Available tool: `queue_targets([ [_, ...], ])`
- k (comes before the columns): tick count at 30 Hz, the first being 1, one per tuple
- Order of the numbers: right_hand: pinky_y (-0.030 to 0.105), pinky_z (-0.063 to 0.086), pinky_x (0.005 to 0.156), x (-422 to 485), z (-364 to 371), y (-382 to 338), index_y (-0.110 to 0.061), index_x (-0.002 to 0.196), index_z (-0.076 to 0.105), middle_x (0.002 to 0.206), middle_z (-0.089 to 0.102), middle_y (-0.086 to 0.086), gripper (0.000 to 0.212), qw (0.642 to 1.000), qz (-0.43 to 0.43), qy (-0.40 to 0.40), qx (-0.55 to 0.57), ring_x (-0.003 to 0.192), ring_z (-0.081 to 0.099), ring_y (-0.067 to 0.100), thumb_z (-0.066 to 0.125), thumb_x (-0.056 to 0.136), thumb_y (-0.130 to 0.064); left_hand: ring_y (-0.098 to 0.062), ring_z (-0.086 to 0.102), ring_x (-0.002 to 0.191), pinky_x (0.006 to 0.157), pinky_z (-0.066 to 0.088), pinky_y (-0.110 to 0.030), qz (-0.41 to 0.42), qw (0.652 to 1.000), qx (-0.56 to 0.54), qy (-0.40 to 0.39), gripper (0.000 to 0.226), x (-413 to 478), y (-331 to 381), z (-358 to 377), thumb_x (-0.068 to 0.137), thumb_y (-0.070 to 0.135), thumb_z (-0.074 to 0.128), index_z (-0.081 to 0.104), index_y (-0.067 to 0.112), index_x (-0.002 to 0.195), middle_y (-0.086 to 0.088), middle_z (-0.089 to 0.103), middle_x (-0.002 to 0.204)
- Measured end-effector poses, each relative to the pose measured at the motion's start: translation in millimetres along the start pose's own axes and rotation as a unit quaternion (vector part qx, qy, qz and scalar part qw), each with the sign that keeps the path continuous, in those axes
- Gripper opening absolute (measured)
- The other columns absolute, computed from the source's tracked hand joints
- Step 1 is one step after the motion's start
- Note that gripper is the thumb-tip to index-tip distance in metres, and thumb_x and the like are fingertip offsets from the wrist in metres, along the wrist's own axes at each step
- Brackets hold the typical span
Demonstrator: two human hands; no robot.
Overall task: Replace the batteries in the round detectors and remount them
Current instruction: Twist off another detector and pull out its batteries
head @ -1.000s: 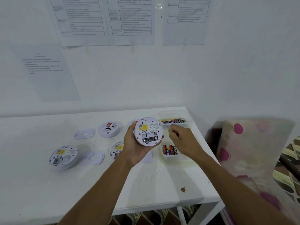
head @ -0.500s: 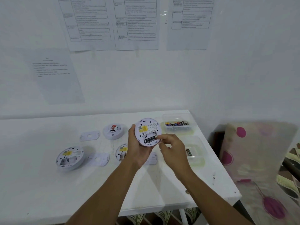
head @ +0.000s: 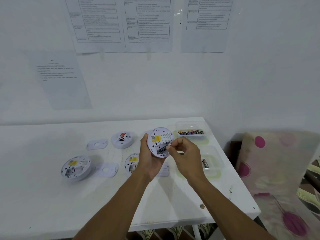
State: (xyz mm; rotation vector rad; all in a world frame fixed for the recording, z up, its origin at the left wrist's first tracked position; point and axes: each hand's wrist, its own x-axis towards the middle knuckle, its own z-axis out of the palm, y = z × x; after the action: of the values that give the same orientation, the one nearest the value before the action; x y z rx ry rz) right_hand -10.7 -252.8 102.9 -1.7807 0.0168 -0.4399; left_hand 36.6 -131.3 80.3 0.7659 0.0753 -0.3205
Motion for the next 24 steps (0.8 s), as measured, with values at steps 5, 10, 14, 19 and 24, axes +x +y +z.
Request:
queue_targets([
  [5, 0.027, 0.052, 0.068, 21.1, -23.5, 3.0, -0.014, 0.083, 0.066, 0.079, 0.07, 0.006, 0.01, 0.998, 0.022, 0.0, 0.051, 0.07, 0.064, 0.014, 0.075, 0.081, -0.01, -0.034, 0.061, 0.114, 0.098, 0.047, -0.046, -0.011, 0.999, -0.027, -0.03, 0.061, 2.3, 0.4, 0.4, 0.093, 0.053, 0.041, 0.057, 0.009, 0.133, -0.02, 0.063, 0.129],
  [10, 0.03, 0.053, 0.067, 60.7, -83.0, 26.2, -0.018, 0.079, 0.069, 0.078, 0.071, 0.001, 0.008, 0.983, 0.058, -0.081, -0.156, 0.072, 0.064, 0.015, 0.075, 0.078, -0.014, -0.04, 0.05, 0.129, 0.095, 0.052, -0.049, -0.02, 0.998, -0.053, -0.042, 0.067, 7.1, 1.2, -11.0, 0.087, 0.055, 0.047, 0.053, 0.012, 0.139, -0.018, 0.06, 0.135],
  [14, 0.02, 0.045, 0.067, 72.7, -94.2, 51.8, -0.02, 0.08, 0.068, 0.084, 0.064, -0.006, 0.006, 0.892, 0.073, -0.189, -0.405, 0.08, 0.062, 0.012, 0.072, 0.083, -0.023, -0.041, 0.051, 0.13, 0.093, 0.054, -0.049, -0.034, 0.997, -0.059, -0.04, 0.069, 9.2, -2.9, -11.8, 0.088, 0.056, 0.046, 0.049, 0.013, 0.142, -0.018, 0.059, 0.136],
  [19, 0.02, 0.045, 0.059, 74.2, -86.0, 68.4, -0.016, 0.08, 0.07, 0.078, 0.063, -0.005, 0.008, 0.859, 0.082, -0.228, -0.451, 0.066, 0.066, 0.015, 0.071, 0.085, -0.022, -0.043, 0.049, 0.13, 0.088, 0.056, -0.049, -0.048, 0.996, -0.065, -0.04, 0.071, 11.8, -3.0, -9.0, 0.084, 0.056, 0.051, 0.05, 0.014, 0.141, -0.019, 0.059, 0.136],
  [24, 0.023, 0.05, 0.057, 73.9, -83.1, 71.0, -0.015, 0.08, 0.069, 0.076, 0.066, 0.001, 0.007, 0.877, 0.094, -0.215, -0.42, 0.058, 0.066, 0.021, 0.066, 0.087, -0.013, -0.041, 0.051, 0.128, 0.091, 0.054, -0.049, -0.051, 0.996, -0.065, -0.041, 0.068, 13.0, -2.2, -7.1, 0.086, 0.055, 0.049, 0.053, 0.013, 0.139, -0.019, 0.061, 0.133],
])
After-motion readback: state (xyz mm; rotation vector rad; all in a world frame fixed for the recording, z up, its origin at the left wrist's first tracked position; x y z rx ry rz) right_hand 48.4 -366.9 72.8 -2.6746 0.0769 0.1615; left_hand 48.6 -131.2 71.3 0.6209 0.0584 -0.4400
